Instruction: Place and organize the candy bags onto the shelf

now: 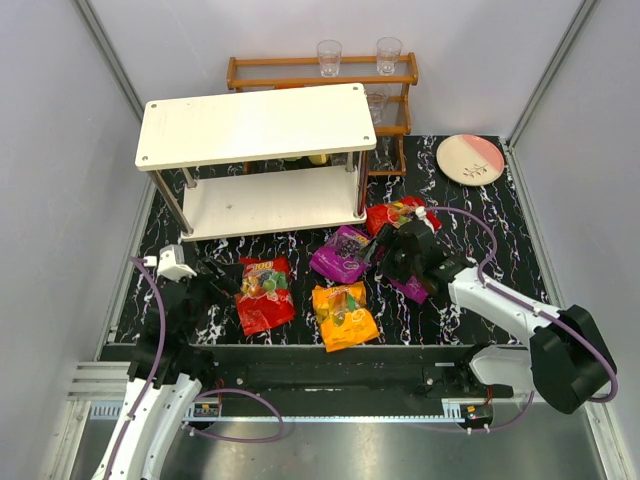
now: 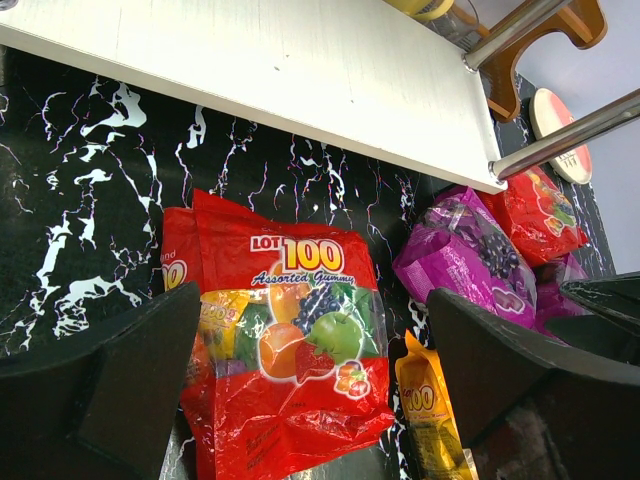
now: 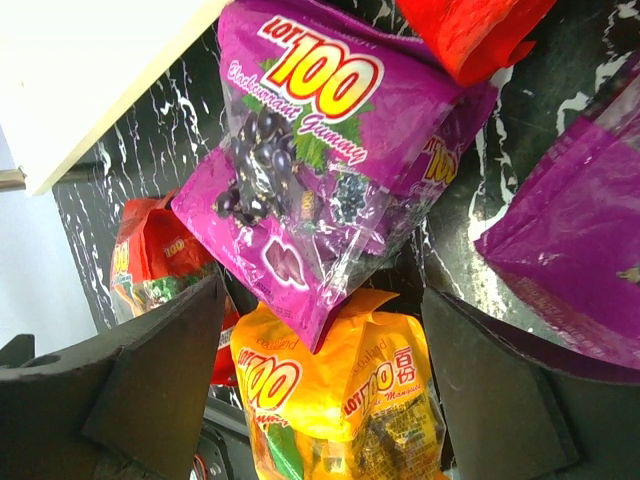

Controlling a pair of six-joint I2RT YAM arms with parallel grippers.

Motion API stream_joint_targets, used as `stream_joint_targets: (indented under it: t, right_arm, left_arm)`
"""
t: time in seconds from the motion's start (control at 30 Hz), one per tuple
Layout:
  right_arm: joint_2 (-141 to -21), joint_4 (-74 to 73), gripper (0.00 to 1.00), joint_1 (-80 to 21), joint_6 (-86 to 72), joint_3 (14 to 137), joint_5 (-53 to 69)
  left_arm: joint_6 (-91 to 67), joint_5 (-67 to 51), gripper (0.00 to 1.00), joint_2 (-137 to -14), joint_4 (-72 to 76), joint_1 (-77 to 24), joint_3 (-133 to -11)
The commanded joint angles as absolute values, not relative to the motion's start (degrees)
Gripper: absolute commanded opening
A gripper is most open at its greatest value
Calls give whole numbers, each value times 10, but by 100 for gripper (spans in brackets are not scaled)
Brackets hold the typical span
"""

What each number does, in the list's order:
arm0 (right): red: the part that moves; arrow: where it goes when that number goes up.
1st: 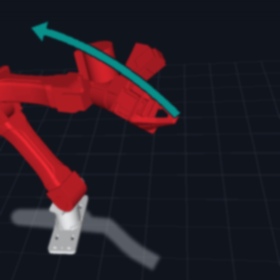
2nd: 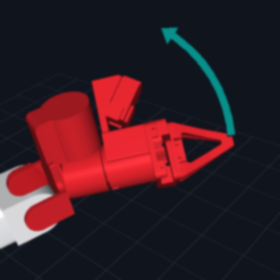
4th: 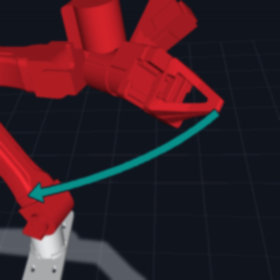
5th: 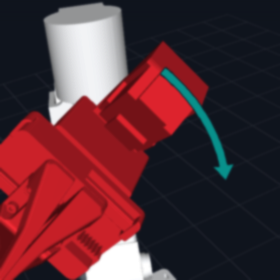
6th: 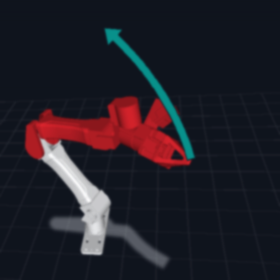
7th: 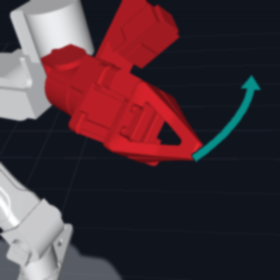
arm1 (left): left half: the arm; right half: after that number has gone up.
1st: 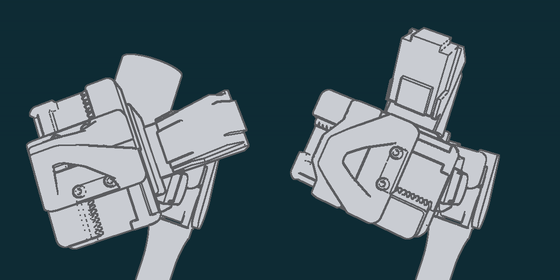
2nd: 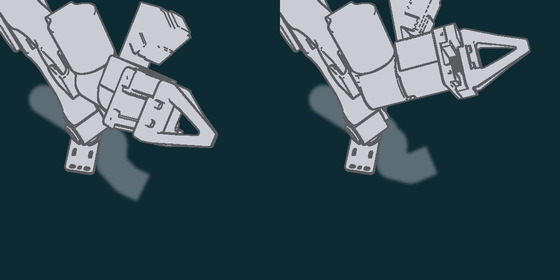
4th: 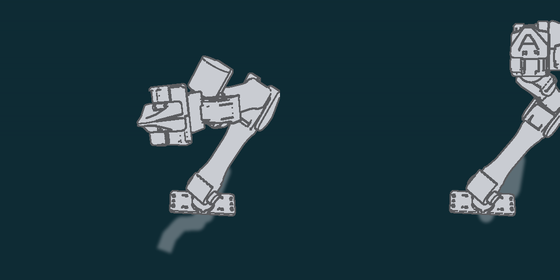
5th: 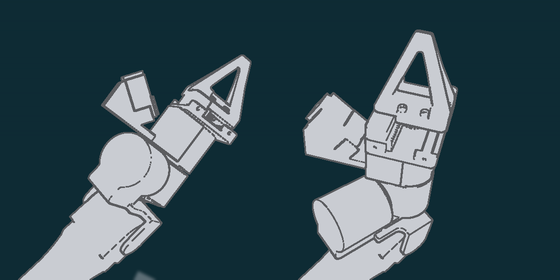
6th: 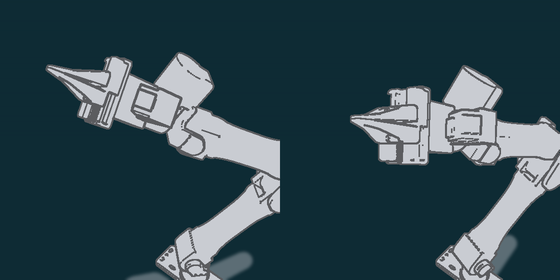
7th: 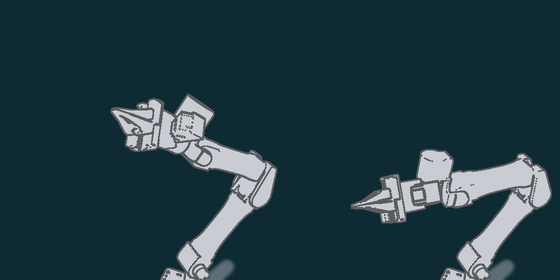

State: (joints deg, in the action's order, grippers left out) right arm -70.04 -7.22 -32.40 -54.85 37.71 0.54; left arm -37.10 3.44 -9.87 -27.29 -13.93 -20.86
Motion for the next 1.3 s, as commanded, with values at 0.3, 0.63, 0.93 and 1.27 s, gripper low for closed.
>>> stream_joint_targets:
  t: [0.3,0.63,0.93,1.27]
  right_arm:
    - [-710,-52,88,-356,-542,396,-2]
    - [-819,29,51,-362,-546,406,-23]
    - [-797,73,0,-396,-482,448,28]
    - [-831,85,0,-467,-361,547,168]
  left_arm:
    - [-367,25,99,-104,-242,-142,-218]
    - [-367,23,99,-109,-238,-142,-215]
    - [-369,20,99,-108,-243,-142,-219]
    - [-343,54,99,-155,-272,-142,-301]
